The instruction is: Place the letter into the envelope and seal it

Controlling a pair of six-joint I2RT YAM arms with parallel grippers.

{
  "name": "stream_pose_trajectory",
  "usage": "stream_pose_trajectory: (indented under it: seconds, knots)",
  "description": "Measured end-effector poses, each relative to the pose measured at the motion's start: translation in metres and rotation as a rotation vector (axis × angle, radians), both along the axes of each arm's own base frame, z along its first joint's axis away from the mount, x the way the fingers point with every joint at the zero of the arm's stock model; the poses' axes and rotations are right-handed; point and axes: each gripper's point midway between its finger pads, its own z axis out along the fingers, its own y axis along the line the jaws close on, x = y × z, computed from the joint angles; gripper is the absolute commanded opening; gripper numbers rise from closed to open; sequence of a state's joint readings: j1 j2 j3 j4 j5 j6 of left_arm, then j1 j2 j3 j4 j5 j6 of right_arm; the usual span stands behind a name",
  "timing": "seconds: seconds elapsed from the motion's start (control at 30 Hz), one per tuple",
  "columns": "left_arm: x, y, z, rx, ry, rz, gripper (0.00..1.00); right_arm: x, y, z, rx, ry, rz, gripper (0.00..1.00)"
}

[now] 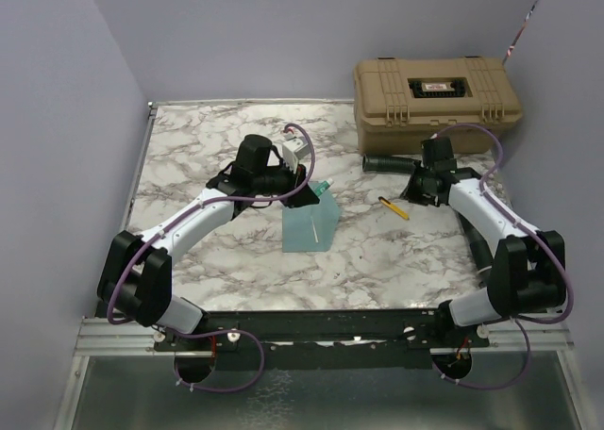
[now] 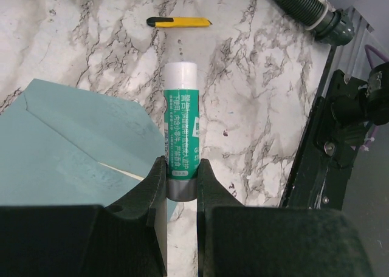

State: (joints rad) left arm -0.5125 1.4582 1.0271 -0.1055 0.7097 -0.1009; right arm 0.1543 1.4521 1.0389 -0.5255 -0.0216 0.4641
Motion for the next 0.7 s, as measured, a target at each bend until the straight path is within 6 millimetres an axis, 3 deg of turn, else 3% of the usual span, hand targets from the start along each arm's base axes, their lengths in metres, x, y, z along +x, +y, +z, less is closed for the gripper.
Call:
stream_pose_trajectory:
  seconds: [0.1,0.27,0.47,0.6,0.7]
  knots:
    - [0.002,0.001,-0.001,0.005,0.006,0.019,0.00,-0.005,-0.026,-0.028,-0.145,0.042,-0.088,0.04]
    - [0.004,0.002,-0.001,0.007,0.015,0.040,0.00,0.010,-0.046,-0.049,-0.269,0.020,-0.162,0.15]
    - [0.007,0.002,0.000,0.003,0.016,0.060,0.00,0.014,-0.053,-0.070,-0.308,0.011,-0.188,0.24]
    - [0.008,0.002,0.002,-0.001,0.016,0.066,0.00,0.018,-0.053,-0.079,-0.307,0.010,-0.191,0.40]
    - [0.008,0.002,0.004,-0.003,0.015,0.071,0.00,0.019,-0.052,-0.083,-0.299,0.014,-0.205,0.44]
